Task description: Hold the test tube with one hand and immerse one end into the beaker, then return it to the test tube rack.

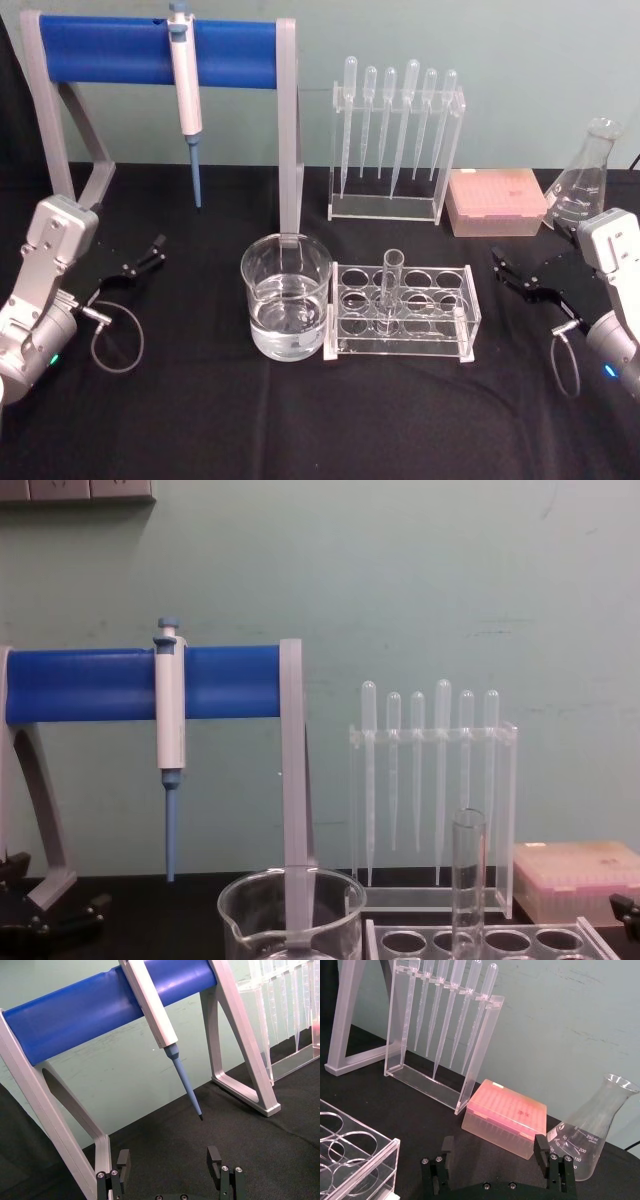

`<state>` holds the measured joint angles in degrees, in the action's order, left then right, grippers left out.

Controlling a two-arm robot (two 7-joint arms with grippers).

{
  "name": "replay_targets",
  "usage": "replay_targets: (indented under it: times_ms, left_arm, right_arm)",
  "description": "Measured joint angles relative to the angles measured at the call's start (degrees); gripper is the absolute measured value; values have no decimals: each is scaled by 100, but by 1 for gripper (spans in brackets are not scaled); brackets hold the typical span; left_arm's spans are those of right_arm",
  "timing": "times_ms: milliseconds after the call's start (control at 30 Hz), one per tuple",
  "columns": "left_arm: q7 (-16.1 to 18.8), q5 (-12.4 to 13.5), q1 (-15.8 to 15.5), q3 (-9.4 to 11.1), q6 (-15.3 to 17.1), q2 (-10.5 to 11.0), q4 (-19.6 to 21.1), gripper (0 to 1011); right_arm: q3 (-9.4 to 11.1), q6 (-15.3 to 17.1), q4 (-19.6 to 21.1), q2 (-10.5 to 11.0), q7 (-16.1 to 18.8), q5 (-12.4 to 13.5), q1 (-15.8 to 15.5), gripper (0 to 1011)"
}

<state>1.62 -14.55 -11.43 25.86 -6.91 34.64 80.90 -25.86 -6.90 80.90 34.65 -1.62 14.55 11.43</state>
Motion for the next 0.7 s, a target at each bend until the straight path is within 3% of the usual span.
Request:
replay_targets:
  times_ms: [700]
  left_arm:
    - [0,0,0,0,0,0,0,1000]
  right_arm:
    - [0,0,0,0,0,0,0,1002]
